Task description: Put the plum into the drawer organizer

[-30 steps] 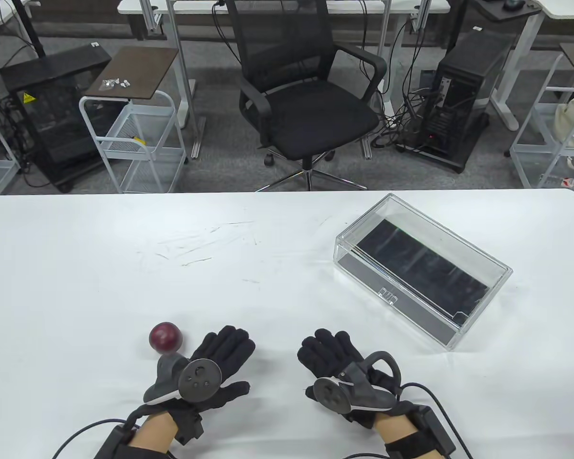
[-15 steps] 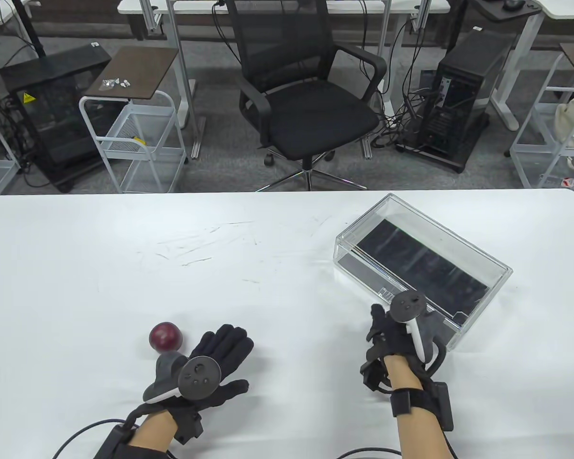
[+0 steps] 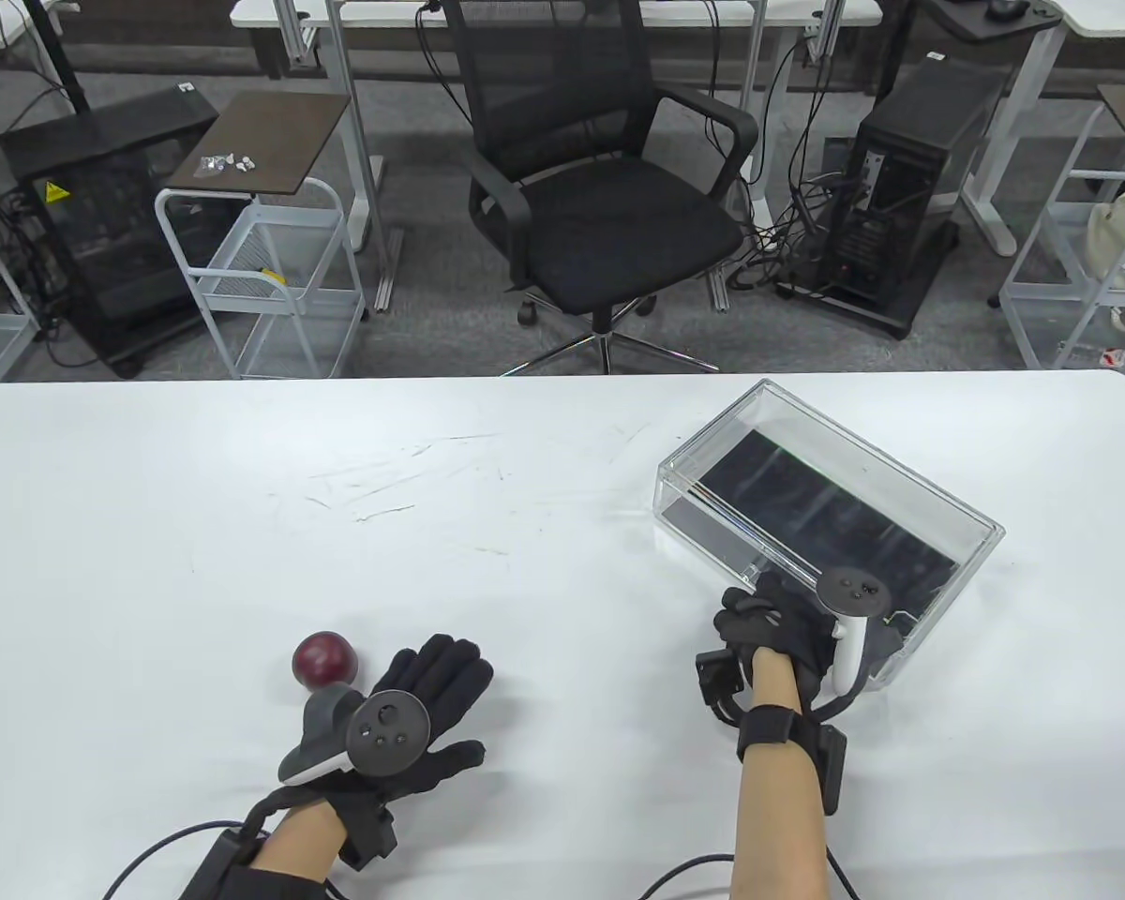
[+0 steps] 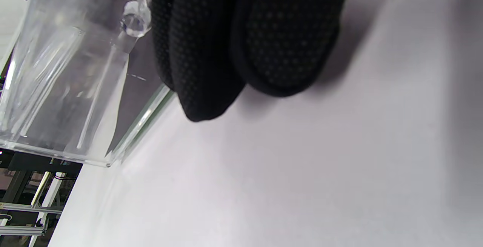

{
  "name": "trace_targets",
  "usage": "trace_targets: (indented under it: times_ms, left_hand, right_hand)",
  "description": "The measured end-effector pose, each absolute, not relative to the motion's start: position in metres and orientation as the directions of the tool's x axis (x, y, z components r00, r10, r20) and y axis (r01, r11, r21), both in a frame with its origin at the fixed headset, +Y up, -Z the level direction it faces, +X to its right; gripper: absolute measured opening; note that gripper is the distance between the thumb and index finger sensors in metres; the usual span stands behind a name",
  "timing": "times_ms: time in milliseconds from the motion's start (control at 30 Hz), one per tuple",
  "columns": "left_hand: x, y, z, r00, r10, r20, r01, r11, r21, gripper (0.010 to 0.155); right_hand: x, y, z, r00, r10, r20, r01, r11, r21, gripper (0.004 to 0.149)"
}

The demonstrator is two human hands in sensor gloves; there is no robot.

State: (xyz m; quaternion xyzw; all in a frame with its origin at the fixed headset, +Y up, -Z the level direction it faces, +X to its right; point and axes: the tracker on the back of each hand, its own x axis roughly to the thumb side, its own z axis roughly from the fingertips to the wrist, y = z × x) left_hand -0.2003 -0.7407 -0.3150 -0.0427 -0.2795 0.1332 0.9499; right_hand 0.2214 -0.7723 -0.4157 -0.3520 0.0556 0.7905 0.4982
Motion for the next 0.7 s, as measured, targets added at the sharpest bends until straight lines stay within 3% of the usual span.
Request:
trace_targets:
  times_ms: [700]
  left_hand:
    - [-0.201, -0.735, -0.313, 0.801, 0.260, 0.539, -0.238, 0.965, -0.112, 0.077]
  right_hand:
    - [0.166, -0.767, -0.366, -0.403, 0.737, -0.542, -0.801, -0.571, -0.181, 0.054]
